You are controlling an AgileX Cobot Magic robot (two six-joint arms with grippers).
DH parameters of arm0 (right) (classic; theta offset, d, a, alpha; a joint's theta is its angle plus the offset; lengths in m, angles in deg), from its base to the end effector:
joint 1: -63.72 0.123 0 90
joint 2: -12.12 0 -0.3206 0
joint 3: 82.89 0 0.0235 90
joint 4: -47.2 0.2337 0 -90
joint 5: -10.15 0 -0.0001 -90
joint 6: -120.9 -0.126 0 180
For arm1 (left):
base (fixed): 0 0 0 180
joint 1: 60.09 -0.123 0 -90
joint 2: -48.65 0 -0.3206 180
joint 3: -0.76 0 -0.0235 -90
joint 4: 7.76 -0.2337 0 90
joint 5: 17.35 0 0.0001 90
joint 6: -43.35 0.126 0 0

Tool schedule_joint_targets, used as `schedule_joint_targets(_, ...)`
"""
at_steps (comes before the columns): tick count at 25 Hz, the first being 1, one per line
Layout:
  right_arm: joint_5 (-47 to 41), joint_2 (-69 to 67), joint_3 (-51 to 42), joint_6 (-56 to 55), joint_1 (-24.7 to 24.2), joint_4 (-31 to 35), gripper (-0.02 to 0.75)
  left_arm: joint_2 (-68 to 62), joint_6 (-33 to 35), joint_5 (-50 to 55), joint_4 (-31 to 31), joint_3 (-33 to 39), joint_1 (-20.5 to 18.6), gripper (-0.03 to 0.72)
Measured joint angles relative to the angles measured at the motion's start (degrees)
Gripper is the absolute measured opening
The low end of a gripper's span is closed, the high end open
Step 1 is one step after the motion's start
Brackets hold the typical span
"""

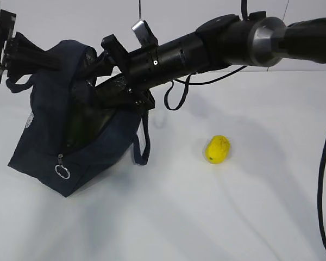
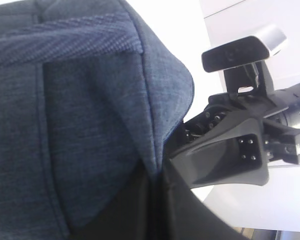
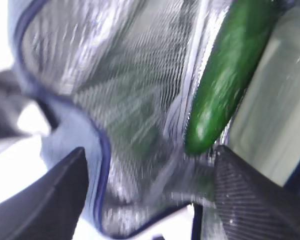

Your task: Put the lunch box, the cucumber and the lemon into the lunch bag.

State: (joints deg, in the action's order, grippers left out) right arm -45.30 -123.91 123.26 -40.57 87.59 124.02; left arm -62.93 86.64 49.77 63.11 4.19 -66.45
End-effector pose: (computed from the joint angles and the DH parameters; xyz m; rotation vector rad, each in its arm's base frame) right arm 0.4324 0.3019 0.2417 -0.0484 2.4831 1.6704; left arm 0.3778 -0.0683 0.2885 0.0969 2.3573 -1.3558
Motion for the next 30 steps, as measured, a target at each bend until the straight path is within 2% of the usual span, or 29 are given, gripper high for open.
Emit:
schedule_joint_targets(5,-0.28,0.0,0.02,0.44,0.0,0.37,0.577,0.0,0.0,0.02,0.0,0.0,0.0,-0.008)
schedule_joint_targets(12,-6.21,-0.1,0.02,3.95,-1.1,0.51,0.577,0.0,0.14,0.02,-0.35,0.0,0.0,-0.008)
schedule_joint_targets(18,-11.96,0.09,0.11,3.91,-1.44,-0.86,0.577,0.0,0.27,0.16,-4.23,0.0,0.0,-0.008)
schedule_joint_targets(20,-12.31,0.89,0.36,2.17,-1.44,-4.17,0.577,0.0,0.27,-0.48,-5.94,0.0,0.0,-0.009)
schedule_joint_targets(23,-12.86,3.1,1.67,-2.55,-1.44,-12.5,0.577,0.0,0.27,-0.72,-7.74,0.0,0.0,-0.008)
schedule_joint_targets(30,-14.41,7.37,7.15,-17.72,-1.44,-40.43,0.577,0.0,0.31,-2.1,-10.55,0.0,0.0,-0.009)
